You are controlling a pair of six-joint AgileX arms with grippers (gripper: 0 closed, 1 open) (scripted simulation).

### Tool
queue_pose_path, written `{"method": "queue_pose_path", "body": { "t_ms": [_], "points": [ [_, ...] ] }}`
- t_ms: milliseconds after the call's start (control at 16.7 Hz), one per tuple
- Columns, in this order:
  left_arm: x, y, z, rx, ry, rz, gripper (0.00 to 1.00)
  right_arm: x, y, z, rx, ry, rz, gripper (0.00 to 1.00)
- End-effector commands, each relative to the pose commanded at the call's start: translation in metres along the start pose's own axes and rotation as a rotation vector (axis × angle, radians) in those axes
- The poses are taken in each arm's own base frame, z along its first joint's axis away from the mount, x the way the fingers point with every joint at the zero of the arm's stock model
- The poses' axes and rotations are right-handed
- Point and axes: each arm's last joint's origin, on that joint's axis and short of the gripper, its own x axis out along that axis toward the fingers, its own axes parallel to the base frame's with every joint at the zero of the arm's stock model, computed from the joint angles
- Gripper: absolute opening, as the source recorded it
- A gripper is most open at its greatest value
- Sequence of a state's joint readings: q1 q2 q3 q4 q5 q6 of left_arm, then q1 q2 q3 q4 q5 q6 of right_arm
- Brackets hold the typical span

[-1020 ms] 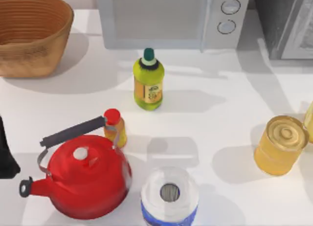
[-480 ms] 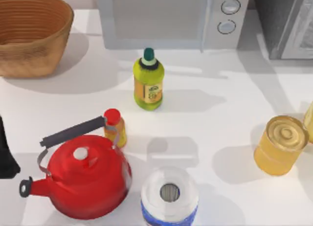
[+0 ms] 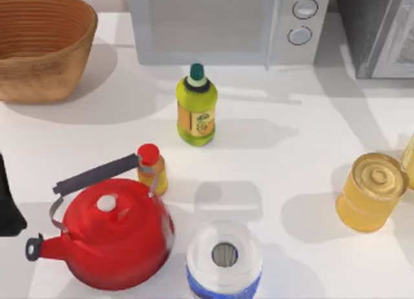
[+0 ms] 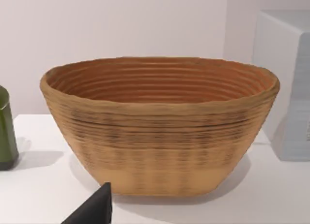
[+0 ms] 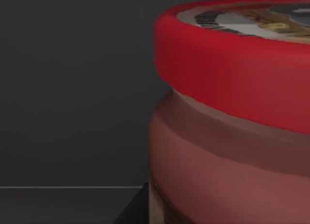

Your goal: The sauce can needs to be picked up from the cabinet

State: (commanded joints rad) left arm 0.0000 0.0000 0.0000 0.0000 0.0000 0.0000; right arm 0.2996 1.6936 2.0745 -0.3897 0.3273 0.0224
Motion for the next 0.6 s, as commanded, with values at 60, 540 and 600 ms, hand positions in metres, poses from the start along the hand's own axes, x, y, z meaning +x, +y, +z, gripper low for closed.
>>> {"method": "queue_pose_path", "body": {
  "t_ms": [60, 540, 600],
  "points": [
    [0.0000, 0.0000, 0.0000, 0.000, 0.000, 0.000, 1.00, 0.0000, 0.0000, 0.0000, 0.000, 0.000, 0.000, 0.25],
    [0.0000, 0.0000, 0.0000, 0.000, 0.000, 0.000, 1.00, 0.0000, 0.0000, 0.0000, 0.000, 0.000, 0.000, 0.00],
    [0.0000, 0.0000, 0.0000, 0.000, 0.000, 0.000, 1.00, 0.0000, 0.0000, 0.0000, 0.000, 0.000, 0.000, 0.00]
  ]
}}
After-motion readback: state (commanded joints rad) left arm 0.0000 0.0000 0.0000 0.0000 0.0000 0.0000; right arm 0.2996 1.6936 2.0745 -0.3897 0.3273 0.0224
